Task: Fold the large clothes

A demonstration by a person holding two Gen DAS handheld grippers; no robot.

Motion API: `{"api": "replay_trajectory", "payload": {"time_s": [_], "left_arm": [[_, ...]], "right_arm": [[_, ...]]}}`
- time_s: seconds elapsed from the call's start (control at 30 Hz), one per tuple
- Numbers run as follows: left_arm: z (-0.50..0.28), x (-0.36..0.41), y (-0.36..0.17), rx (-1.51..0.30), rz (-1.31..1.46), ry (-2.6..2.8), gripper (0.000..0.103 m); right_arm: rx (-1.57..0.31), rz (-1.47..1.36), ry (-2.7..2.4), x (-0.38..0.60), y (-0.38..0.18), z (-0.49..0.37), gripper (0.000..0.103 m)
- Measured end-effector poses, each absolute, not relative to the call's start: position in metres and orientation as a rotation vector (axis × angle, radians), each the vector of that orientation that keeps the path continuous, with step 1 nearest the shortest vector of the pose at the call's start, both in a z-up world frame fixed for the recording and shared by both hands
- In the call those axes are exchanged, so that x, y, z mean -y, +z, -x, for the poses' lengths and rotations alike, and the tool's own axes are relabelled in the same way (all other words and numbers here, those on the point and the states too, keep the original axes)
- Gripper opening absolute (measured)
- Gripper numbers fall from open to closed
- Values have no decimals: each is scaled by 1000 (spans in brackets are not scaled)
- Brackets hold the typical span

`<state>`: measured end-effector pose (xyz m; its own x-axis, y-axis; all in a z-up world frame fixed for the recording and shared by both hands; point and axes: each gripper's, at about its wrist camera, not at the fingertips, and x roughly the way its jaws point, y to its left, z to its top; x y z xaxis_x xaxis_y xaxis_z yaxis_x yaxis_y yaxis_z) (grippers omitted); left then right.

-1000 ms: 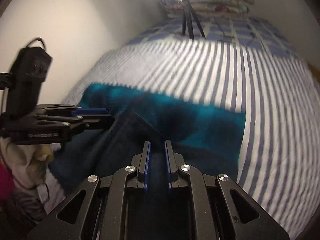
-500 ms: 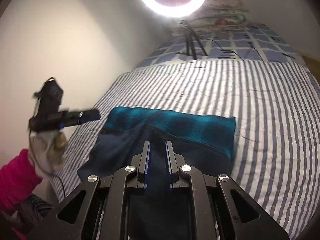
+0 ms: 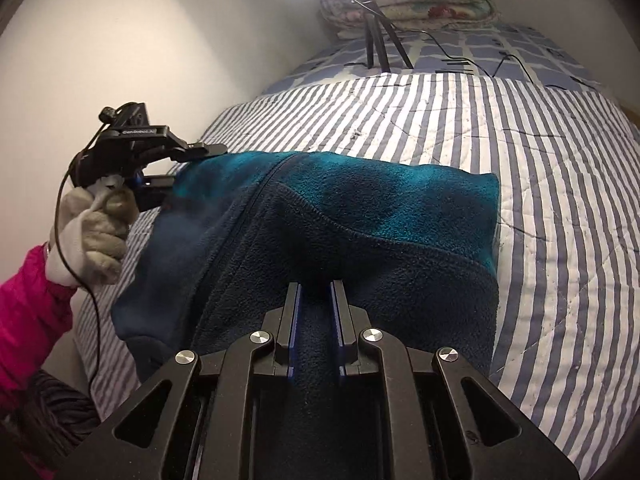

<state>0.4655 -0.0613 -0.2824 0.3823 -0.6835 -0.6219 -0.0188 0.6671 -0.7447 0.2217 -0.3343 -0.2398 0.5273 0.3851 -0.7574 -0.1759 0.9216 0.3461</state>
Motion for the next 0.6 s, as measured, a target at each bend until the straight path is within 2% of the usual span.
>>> {"api": "replay_trajectory", "payload": {"time_s": [0.13, 0.37, 0.47, 0.6], "left_arm": [[-454, 76, -251, -962, 351, -263, 6], [-433, 61, -200, -955, 327, -388, 6], [-409, 86, -186, -973, 296, -534, 11], [-379, 136, -189, -1050, 269, -729, 11]], "right_arm": [[-937, -310, 303, 338, -250, -216, 10], [-931, -329, 353, 355, -207, -207, 11], [-875, -291, 301, 370, -185, -205, 12], [-872, -261, 246, 379, -181, -214, 12]]}}
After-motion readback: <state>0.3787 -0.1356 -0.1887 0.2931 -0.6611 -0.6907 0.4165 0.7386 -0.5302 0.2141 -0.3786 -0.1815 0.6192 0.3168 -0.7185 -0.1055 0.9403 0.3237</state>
